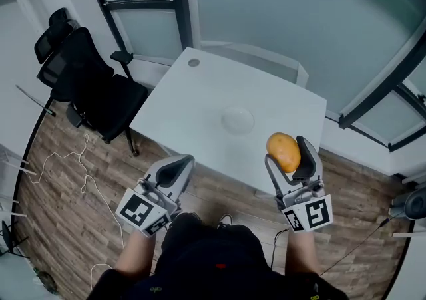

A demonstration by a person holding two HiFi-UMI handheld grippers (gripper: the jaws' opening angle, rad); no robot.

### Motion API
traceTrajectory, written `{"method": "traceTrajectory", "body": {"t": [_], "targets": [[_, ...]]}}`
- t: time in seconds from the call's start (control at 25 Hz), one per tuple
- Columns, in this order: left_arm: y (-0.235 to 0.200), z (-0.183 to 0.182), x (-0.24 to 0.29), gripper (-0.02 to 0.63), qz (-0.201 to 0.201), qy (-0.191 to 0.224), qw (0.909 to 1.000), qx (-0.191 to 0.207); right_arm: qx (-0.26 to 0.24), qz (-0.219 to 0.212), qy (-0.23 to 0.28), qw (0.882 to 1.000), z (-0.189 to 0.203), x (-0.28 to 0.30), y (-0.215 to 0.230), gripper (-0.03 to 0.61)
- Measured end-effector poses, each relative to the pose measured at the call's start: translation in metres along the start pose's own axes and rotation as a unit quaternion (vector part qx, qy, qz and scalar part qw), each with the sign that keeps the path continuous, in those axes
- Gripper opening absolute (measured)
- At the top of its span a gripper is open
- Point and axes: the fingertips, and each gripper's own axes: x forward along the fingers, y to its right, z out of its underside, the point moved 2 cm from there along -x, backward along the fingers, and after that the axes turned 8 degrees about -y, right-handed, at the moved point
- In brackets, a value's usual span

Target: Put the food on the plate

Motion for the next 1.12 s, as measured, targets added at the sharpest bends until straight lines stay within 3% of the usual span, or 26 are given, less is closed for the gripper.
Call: {"method": "traceTrajectory", "body": {"t": [0.32,0.64,0.84,1.12], "targets": [[-0.065,-0.005,0.059,0.023,0.046,0.009,0.9988,-0.015,-0.002,0.035,-0.025,0.999,0.017,0.061,0.026,0.365],[-0.164,-0.023,0.112,0.023,0.104,-0.003,0.9946,0.003,0.006,0.088,-0.054,0.995,0.031,0.156,0.038,0.365],[-0.220,-0.013,0.125,0.023,0.132,-0.022,0.9910,-0.001,0.033,0.123,-0.091,0.988,0.072,0.200,0.038,0.365],[-0.252,0.009,0.143,0.023,0.133,-0.043,0.9898,-0.027,0.060,0.138,-0.155,0.976,0.148,0.234,0.054,0.365]]}}
